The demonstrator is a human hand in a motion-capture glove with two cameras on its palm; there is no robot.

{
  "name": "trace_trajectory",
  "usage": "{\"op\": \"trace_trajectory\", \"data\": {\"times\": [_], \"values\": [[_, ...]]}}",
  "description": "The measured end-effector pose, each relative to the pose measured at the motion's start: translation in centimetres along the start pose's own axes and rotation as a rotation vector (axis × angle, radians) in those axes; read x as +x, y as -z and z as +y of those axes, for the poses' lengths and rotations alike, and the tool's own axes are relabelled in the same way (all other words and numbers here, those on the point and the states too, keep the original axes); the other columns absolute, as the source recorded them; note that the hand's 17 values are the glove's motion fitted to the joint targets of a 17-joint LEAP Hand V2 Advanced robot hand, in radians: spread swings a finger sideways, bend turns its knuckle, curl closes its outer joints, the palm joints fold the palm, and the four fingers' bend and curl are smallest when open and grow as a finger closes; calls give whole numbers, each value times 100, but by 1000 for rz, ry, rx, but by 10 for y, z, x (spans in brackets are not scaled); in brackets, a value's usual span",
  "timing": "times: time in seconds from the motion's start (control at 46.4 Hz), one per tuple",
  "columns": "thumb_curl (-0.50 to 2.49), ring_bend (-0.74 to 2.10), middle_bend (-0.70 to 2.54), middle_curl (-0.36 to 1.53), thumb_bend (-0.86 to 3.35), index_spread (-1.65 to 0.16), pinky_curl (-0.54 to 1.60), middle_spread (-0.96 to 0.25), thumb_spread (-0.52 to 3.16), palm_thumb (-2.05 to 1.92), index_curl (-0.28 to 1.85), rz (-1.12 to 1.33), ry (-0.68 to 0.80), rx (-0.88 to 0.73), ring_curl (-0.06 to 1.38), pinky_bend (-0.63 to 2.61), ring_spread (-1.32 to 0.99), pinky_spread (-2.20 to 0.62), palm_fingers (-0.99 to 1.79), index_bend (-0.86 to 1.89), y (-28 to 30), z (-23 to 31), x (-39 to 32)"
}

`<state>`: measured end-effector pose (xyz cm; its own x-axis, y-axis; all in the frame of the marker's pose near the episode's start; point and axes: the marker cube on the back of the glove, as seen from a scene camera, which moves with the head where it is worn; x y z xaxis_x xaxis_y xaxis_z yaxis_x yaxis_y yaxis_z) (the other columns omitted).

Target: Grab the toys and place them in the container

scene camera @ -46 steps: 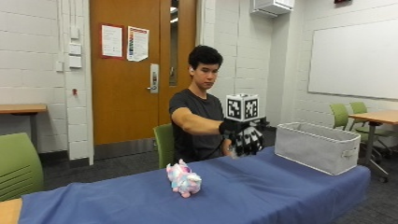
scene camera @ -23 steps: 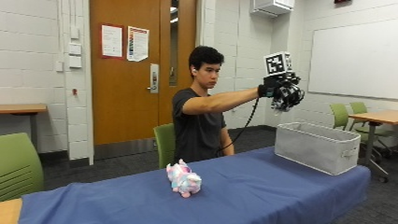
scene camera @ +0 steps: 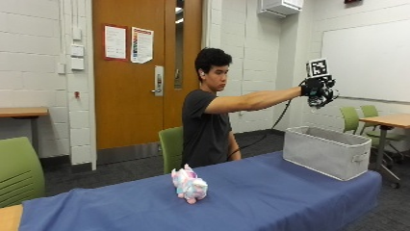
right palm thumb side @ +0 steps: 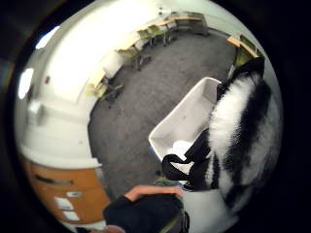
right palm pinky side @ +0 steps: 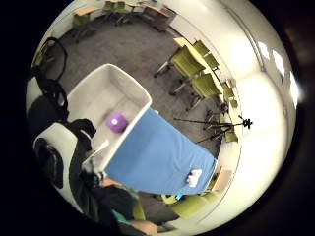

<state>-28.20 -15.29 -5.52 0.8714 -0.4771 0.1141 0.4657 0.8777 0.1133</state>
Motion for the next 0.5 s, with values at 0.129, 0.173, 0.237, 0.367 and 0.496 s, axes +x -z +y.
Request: {"op": "trace_trajectory", "data": {"times": [0.129,0.173,0.237,0.367,0.496], "values": [[92,105,53,71,2,-34,35,-47,75,55,79,-47,47,-12,47,83,-43,-43,111,33,-15,-2,12],[93,105,53,71,2,-34,35,-47,75,55,80,-64,146,3,47,83,-43,-43,111,33,-19,0,7],[94,105,52,72,1,-34,35,-47,75,54,81,-34,129,-5,47,84,-43,-43,110,31,-27,0,8],[71,86,18,66,-20,-35,48,-33,92,-2,81,14,-22,-92,48,108,-32,-27,6,9,-43,1,21],[58,64,19,59,-14,-36,42,-21,92,-14,62,-13,14,-73,35,111,-21,-15,-10,5,-40,10,32]]}}
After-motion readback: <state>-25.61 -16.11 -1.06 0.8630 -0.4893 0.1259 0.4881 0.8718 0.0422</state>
